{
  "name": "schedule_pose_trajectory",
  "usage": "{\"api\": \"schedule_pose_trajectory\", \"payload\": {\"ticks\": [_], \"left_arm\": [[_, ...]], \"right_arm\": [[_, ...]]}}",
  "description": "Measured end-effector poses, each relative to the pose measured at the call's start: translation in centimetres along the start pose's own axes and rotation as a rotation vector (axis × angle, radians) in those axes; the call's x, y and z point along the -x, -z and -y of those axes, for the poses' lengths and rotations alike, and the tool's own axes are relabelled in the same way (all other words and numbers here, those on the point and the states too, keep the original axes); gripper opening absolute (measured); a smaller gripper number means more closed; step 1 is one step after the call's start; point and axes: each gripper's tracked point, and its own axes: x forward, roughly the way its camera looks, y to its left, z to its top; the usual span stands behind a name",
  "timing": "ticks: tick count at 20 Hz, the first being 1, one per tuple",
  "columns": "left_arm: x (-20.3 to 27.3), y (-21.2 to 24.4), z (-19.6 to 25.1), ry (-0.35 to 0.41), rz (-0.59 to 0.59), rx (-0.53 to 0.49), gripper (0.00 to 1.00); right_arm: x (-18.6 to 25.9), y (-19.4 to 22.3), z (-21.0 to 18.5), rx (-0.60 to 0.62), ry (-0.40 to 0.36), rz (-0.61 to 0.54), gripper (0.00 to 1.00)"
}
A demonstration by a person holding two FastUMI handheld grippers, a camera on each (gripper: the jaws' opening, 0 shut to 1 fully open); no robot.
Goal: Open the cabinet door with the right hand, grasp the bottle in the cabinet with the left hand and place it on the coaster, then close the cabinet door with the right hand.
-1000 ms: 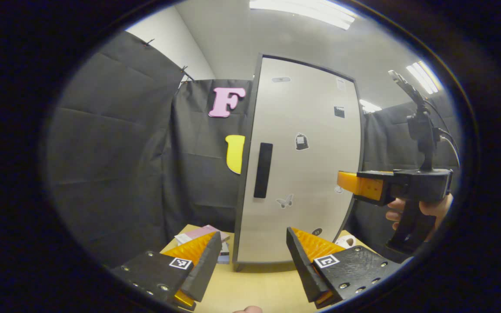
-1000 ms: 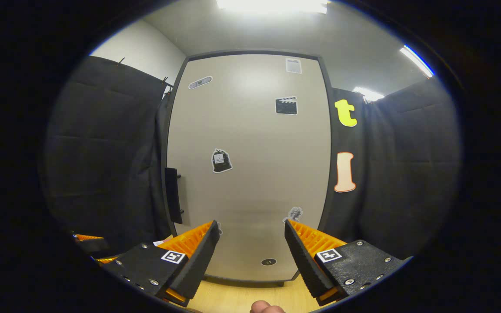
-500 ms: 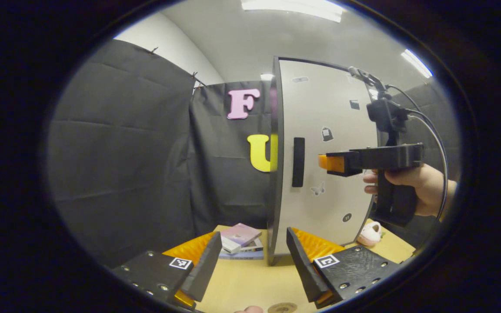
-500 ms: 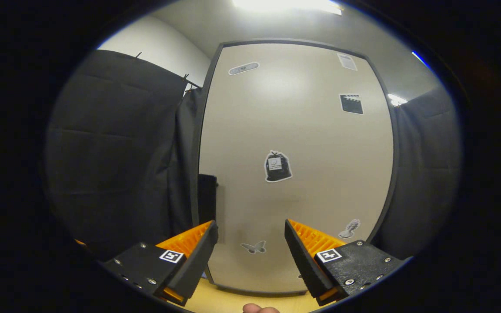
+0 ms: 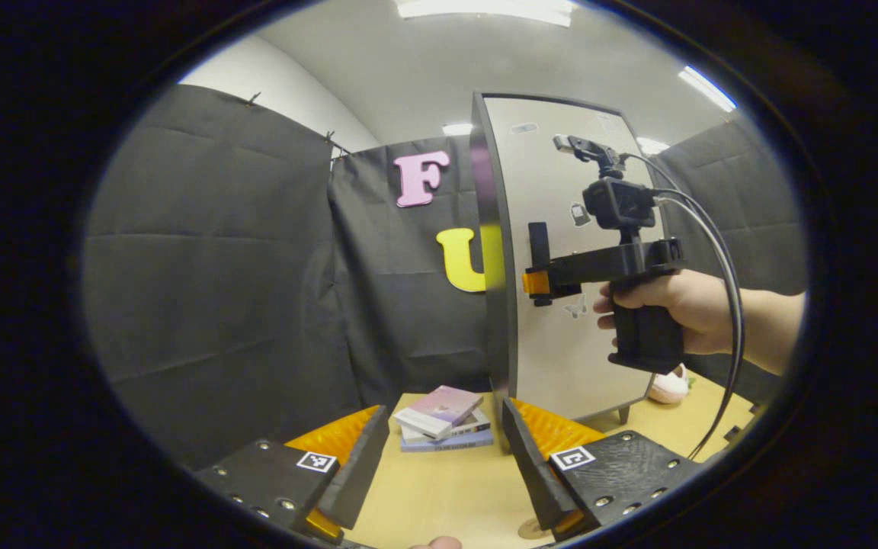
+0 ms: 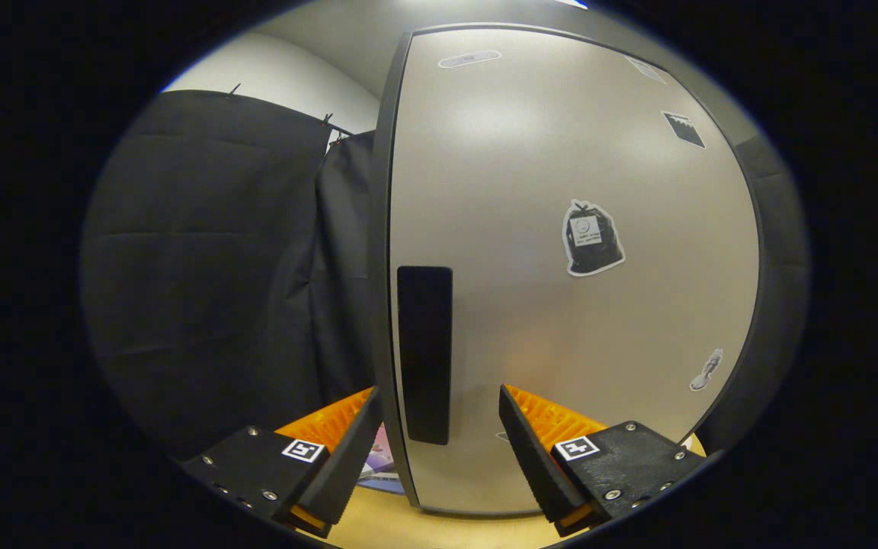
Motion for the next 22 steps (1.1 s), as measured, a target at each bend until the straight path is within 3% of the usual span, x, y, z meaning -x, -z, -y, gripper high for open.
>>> {"api": "schedule_pose_trajectory", "payload": {"ticks": [2, 3, 5, 6, 7, 11, 12, 22], "left_arm": [[-0.4, 0.5, 0.0, 0.017, -0.005, -0.008, 0.9], [-0.3, 0.8, 0.0, 0.025, -0.006, -0.007, 0.9], [-0.6, 1.5, 0.0, 0.037, -0.018, -0.002, 0.9], [-0.7, 1.7, 0.0, 0.04, -0.02, 0.0, 0.86], [-0.8, 1.8, -0.1, 0.043, -0.02, 0.005, 0.91], [-1.6, 1.9, 0.1, 0.062, -0.015, 0.018, 0.9], [-1.7, 1.8, 0.0, 0.065, -0.01, 0.015, 0.86], [-1.1, 1.3, 2.4, 0.107, -0.005, 0.016, 0.9]], "right_arm": [[-0.8, 0.2, -0.3, -0.001, -0.008, -0.018, 0.82], [-0.9, 0.2, -0.7, -0.015, -0.029, -0.021, 0.6], [-0.9, 0.2, -0.7, -0.001, -0.019, -0.034, 0.35], [-1.0, 0.2, -0.7, 0.014, -0.019, -0.031, 0.33], [-0.9, 0.3, -0.8, 0.023, -0.028, -0.033, 0.3], [-0.6, 0.4, -0.8, 0.049, -0.085, -0.033, 0.21], [-0.6, 0.5, -0.8, 0.053, -0.097, -0.03, 0.21], [1.7, 0.7, -0.7, 0.049, -0.201, -0.029, 0.21]]}}
